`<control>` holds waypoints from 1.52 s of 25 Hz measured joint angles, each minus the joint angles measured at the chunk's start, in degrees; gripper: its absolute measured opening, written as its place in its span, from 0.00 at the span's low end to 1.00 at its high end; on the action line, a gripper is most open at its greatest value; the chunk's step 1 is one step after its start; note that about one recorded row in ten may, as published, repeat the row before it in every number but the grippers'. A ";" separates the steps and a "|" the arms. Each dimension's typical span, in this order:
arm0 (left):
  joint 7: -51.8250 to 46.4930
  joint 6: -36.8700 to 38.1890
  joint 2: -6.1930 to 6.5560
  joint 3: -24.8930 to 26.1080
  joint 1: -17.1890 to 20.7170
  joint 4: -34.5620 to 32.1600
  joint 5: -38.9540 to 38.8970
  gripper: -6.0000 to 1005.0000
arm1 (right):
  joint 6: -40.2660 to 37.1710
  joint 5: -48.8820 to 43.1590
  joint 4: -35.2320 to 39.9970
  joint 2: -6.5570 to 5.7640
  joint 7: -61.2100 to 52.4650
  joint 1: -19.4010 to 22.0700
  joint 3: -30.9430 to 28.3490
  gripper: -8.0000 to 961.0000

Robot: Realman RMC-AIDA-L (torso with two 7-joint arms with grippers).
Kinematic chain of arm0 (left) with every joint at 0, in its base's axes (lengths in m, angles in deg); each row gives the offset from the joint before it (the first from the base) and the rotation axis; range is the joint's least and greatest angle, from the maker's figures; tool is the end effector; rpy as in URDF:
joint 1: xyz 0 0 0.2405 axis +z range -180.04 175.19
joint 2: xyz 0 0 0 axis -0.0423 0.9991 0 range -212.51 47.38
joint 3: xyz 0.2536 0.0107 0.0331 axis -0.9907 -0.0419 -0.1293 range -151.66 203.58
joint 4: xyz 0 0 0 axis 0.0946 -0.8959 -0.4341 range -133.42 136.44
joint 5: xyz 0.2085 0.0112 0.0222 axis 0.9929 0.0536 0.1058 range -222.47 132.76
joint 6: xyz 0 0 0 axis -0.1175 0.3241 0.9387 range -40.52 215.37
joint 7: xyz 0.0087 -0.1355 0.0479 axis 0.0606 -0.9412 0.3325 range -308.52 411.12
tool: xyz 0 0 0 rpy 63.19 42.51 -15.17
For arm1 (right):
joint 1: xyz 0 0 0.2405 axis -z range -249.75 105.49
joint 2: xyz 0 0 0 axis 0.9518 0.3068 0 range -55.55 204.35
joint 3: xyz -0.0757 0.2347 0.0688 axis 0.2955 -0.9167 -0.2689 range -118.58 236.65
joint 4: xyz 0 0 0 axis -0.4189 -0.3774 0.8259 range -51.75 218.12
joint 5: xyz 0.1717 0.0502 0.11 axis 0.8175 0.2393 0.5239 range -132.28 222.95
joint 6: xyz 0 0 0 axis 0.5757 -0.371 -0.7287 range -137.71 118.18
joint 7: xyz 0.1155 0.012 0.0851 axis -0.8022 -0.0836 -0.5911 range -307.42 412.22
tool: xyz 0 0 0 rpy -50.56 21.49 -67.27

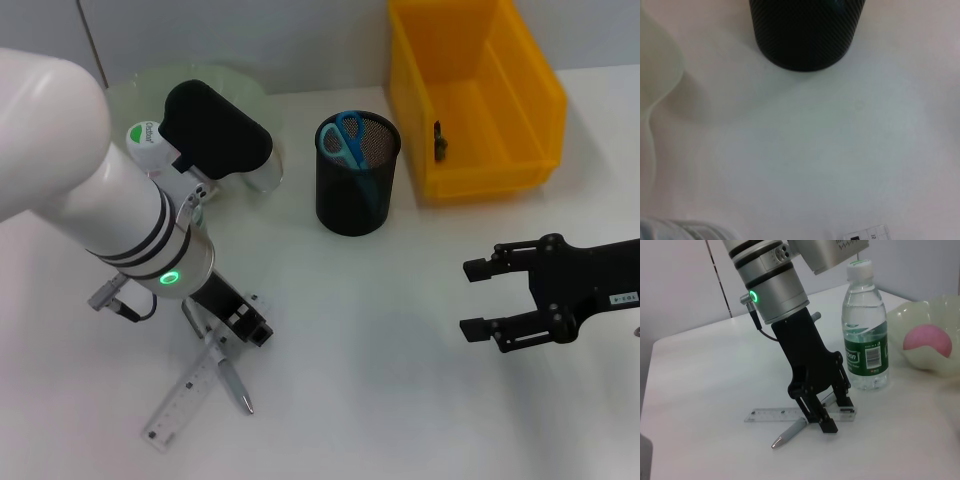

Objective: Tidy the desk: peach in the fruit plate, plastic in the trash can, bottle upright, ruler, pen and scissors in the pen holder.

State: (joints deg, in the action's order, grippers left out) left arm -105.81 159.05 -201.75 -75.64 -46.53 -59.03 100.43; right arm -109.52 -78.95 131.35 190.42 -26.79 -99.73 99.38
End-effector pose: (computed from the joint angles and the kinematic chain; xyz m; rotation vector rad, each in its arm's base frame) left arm -0.1591 0.3603 -0.0891 -2.6333 -0.7728 0.6300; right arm 0.2789 0.3086 0.0377 -2.9076 0.4667 0.4249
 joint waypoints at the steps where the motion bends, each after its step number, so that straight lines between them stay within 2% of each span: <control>1: 0.00 0.00 0.00 0.00 0.00 0.00 0.00 0.65 | 0.00 0.00 0.00 0.02 0.00 0.00 0.00 0.81; 2: -0.01 0.00 0.00 -0.46 -0.01 0.04 0.00 0.64 | 0.00 0.00 0.00 0.08 -0.03 -0.01 0.00 0.81; 7: 0.00 0.43 0.00 -0.34 0.33 -1.03 -0.21 0.46 | 0.00 0.00 0.00 0.08 -0.07 -0.08 0.00 0.81; 8: 0.00 0.84 0.01 -0.16 0.46 -1.64 -0.40 0.39 | 0.00 0.00 0.00 0.08 -0.07 -0.08 0.00 0.81; 13: 0.03 3.07 0.14 1.37 1.67 -5.18 -0.91 0.39 | 0.00 0.01 0.00 0.08 -0.08 -0.13 -0.01 0.81; 14: 0.15 4.34 0.29 2.64 2.71 -7.60 -1.32 0.39 | 0.00 0.01 -0.01 0.08 -0.08 -0.17 0.00 0.81; 16: 0.15 4.34 0.29 2.64 2.71 -7.60 -1.32 0.39 | 0.00 0.01 0.00 0.08 -0.09 -0.17 -0.05 0.81; 17: 1.82 7.10 0.50 6.67 5.69 -13.51 -4.41 0.39 | 0.00 0.01 0.00 0.05 -0.09 -0.17 -0.25 0.81; 20: 5.70 9.35 0.53 12.67 9.21 -17.99 -11.89 0.39 | 0.06 0.01 0.00 0.00 -0.09 -0.17 -0.42 0.81; 21: 5.70 9.35 0.53 12.67 9.21 -17.99 -11.89 0.39 | 0.17 0.01 0.00 -0.02 -0.09 -0.17 -0.46 0.81; 22: 9.50 10.37 0.59 17.47 11.74 -19.55 -20.55 0.39 | 0.63 0.01 0.00 -0.02 -0.08 -0.15 -0.42 0.81; 23: 9.50 10.37 0.59 17.47 11.74 -19.55 -20.55 0.39 | 0.63 0.01 0.00 -0.02 -0.08 -0.15 -0.42 0.81; 25: 13.59 11.29 0.68 20.61 13.95 -19.80 -29.74 0.39 | 1.40 0.01 -0.05 -0.02 -0.09 -0.11 -0.14 0.81; 26: 13.59 11.29 0.68 20.61 13.95 -19.80 -29.74 0.39 | 1.40 0.01 -0.05 -0.02 -0.09 -0.11 -0.14 0.81; 27: 19.49 12.06 0.75 22.87 16.63 -19.54 -39.92 0.39 | 1.57 0.01 -0.15 -0.02 -0.09 -0.05 -0.08 0.81; 28: 19.49 12.06 0.75 22.87 16.63 -19.54 -39.92 0.39 | 1.57 0.01 -0.15 -0.02 -0.09 -0.05 -0.08 0.81; 30: 24.74 12.12 0.75 23.16 18.61 -18.77 -47.18 0.39 | 1.59 0.01 -0.20 -0.03 -0.09 -0.02 -0.08 0.81; 32: 27.05 12.03 0.71 23.20 19.49 -18.34 -50.01 0.39 | 1.59 0.01 -0.14 -0.03 -0.09 0.00 -0.08 0.81; 33: 33.99 11.60 0.51 22.78 21.29 -16.23 -56.83 0.39 | 1.59 0.01 -0.14 -0.03 -0.09 0.00 -0.08 0.81; 34: 37.19 11.40 0.41 22.28 21.87 -14.56 -59.81 0.39 | 1.59 0.01 -0.10 -0.02 -0.08 0.00 -0.08 0.81; 36: 37.19 11.40 0.41 22.28 21.87 -14.56 -59.81 0.39 | 1.59 0.01 -0.08 -0.01 -0.08 0.02 -0.08 0.81; 37: 42.57 11.07 0.33 21.30 22.43 -11.33 -65.17 0.39 | 1.59 0.01 -0.06 -0.01 -0.03 0.06 -0.09 0.81; 38: 42.57 11.07 0.33 21.30 22.43 -11.33 -65.17 0.39 | 1.59 0.01 -0.06 -0.01 -0.03 0.06 -0.09 0.81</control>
State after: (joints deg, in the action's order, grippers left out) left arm -63.24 170.12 -201.42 -54.33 -24.10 -70.36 35.25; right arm -107.93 -78.94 131.29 190.41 -26.82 -99.67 99.28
